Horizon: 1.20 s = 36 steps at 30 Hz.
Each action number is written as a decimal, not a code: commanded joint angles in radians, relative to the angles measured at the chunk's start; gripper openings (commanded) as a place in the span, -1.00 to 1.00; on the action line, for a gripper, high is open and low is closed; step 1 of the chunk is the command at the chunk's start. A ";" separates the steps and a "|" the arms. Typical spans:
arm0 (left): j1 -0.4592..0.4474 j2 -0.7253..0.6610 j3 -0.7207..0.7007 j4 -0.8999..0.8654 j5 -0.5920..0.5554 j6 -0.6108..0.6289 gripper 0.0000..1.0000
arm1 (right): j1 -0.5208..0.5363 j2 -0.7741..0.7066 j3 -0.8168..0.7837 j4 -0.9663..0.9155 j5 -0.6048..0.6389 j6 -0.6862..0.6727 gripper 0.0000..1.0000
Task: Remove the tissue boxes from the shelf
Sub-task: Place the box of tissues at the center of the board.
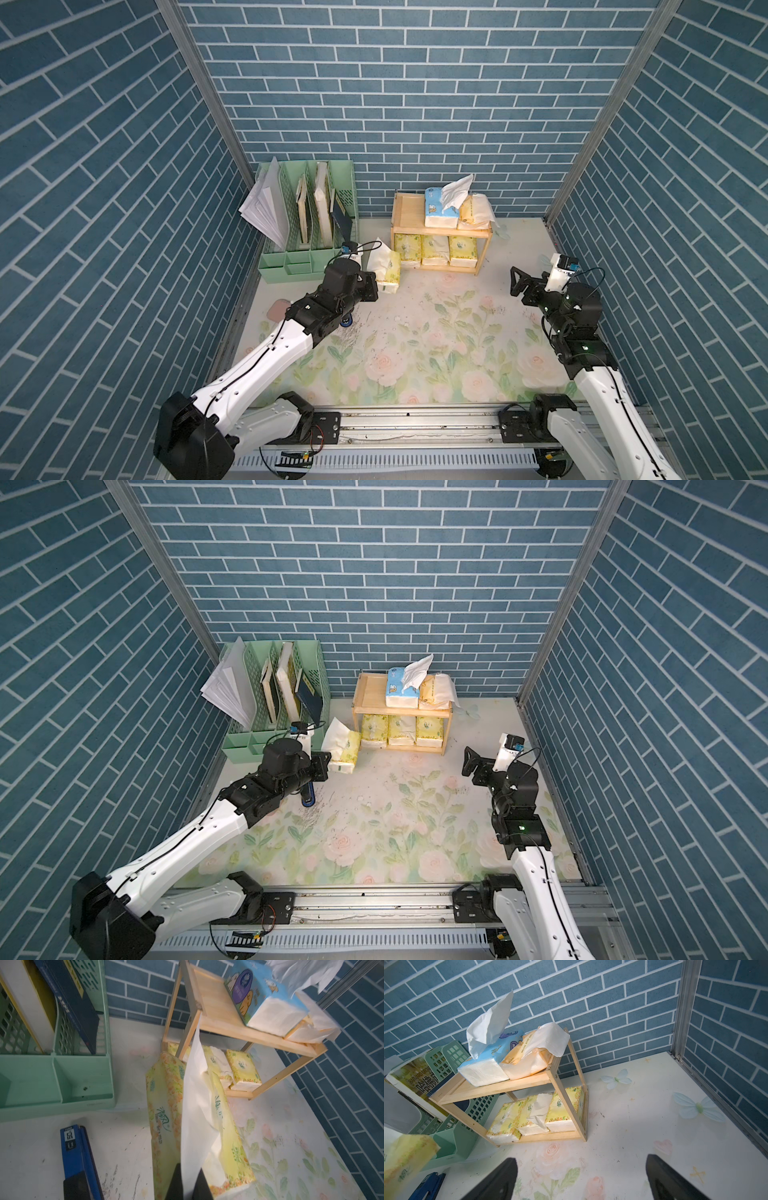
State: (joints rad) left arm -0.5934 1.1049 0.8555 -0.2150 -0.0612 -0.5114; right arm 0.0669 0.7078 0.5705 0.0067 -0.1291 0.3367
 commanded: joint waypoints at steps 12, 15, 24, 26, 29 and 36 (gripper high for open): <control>-0.013 0.084 -0.185 0.216 -0.035 -0.058 -1.00 | -0.001 -0.022 0.025 -0.044 -0.001 0.018 1.00; -0.013 0.127 -0.201 0.239 -0.048 -0.063 -1.00 | -0.001 -0.022 0.019 -0.045 0.000 0.018 1.00; -0.013 0.218 -0.247 0.300 -0.080 -0.080 -1.00 | -0.001 -0.021 0.003 -0.042 0.002 0.016 1.00; -0.013 0.241 -0.248 0.305 -0.085 -0.080 -1.00 | 0.000 -0.021 0.000 -0.040 0.001 0.016 1.00; -0.013 0.270 -0.244 0.298 -0.095 -0.080 -1.00 | -0.001 -0.019 -0.002 -0.040 0.001 0.016 1.00; -0.013 0.291 -0.245 0.275 -0.131 -0.074 -0.67 | -0.001 -0.027 -0.012 -0.031 0.005 0.018 1.00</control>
State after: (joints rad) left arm -0.6010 1.3880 0.6144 0.0662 -0.1555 -0.5854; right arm 0.0669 0.6956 0.5709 -0.0299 -0.1280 0.3367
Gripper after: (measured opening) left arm 0.156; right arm 0.999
